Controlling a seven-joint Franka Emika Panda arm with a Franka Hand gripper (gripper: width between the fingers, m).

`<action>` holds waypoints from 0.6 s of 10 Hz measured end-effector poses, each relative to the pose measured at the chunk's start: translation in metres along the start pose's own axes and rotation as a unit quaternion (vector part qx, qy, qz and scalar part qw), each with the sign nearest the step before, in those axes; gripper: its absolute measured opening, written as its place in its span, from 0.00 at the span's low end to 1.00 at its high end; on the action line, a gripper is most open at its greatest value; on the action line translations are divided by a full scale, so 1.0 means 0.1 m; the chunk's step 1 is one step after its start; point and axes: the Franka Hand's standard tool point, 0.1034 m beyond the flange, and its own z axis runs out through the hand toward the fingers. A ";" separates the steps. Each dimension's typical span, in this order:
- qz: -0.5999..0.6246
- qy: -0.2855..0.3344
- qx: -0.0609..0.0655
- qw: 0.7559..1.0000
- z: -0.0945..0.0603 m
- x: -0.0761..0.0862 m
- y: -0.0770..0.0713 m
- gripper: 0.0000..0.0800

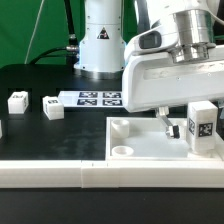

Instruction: Assemble one leg

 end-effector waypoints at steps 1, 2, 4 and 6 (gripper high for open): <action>0.000 0.000 0.000 1.000 0.00 0.00 0.00 0.79; 0.000 0.000 0.000 1.000 0.00 0.00 0.00 0.81; -0.004 -0.005 -0.001 1.000 -0.11 0.07 0.06 0.81; -0.004 -0.010 0.001 1.000 -0.32 0.20 0.08 0.81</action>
Offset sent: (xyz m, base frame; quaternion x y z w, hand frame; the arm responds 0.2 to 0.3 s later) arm -0.0106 -0.0160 0.0267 -0.0001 -0.0411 -0.0321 0.9986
